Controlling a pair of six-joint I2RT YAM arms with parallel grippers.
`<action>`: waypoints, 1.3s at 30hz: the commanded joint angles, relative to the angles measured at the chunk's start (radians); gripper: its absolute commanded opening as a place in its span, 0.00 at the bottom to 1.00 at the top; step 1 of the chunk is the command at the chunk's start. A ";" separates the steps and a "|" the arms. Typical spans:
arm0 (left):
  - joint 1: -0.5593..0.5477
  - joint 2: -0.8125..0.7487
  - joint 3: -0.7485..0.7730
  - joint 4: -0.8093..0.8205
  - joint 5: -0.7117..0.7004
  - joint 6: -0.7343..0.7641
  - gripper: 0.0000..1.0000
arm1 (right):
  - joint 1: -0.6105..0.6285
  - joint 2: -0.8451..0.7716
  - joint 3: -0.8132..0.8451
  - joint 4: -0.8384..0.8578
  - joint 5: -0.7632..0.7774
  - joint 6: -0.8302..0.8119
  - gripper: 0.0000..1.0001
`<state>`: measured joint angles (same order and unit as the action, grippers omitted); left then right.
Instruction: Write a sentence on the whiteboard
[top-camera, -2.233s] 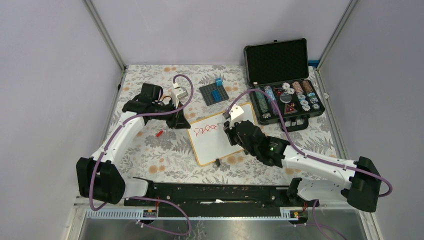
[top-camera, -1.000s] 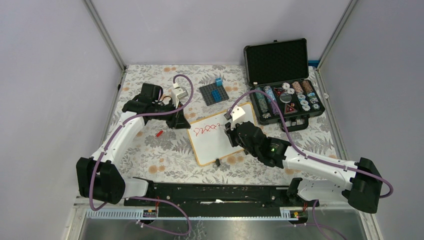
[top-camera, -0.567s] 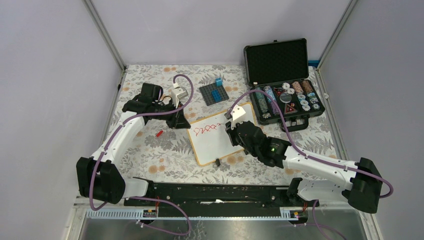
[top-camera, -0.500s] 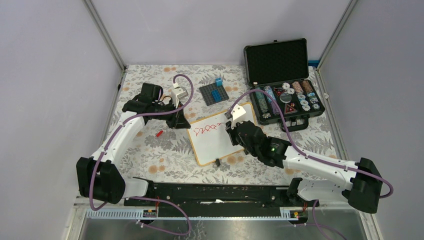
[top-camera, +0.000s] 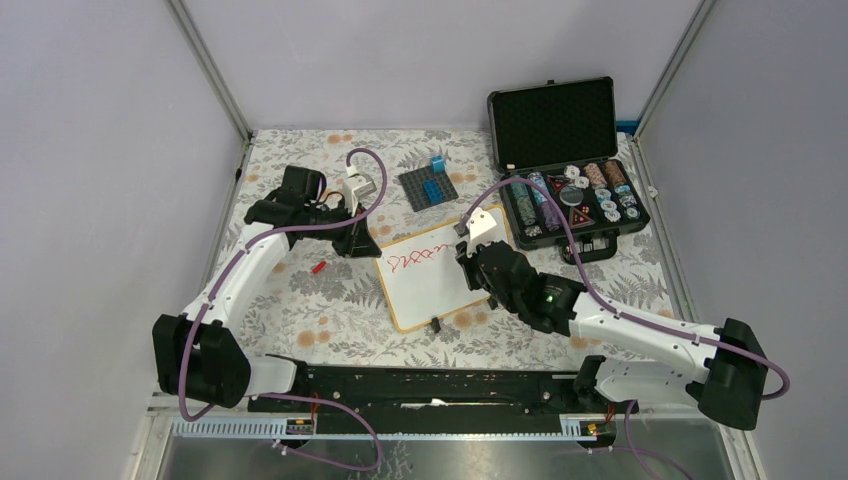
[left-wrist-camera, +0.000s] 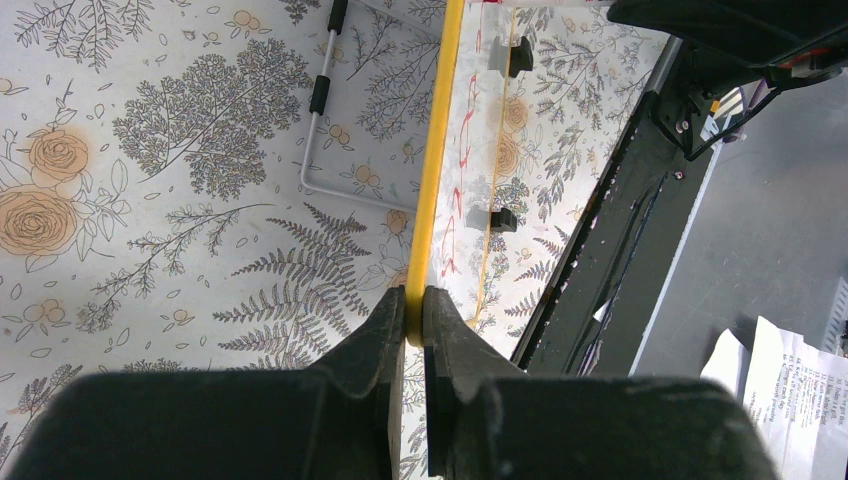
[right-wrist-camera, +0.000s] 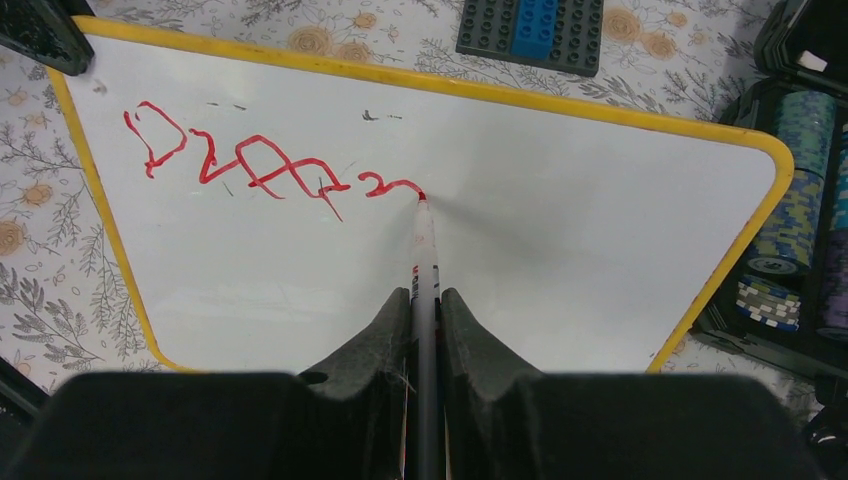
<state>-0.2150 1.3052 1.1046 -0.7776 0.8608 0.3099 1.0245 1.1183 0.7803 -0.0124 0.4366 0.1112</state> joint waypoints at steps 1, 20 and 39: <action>-0.006 0.005 0.041 0.003 0.017 0.011 0.00 | -0.013 -0.032 -0.019 -0.021 0.028 0.020 0.00; -0.006 0.011 0.047 0.003 0.022 0.009 0.00 | -0.015 -0.017 0.034 -0.011 0.050 -0.008 0.00; -0.006 0.012 0.045 0.003 0.020 0.011 0.00 | -0.038 -0.036 0.014 -0.043 0.075 -0.001 0.00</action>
<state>-0.2150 1.3113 1.1118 -0.7883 0.8631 0.3069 1.0042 1.1084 0.7879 -0.0395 0.4637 0.1070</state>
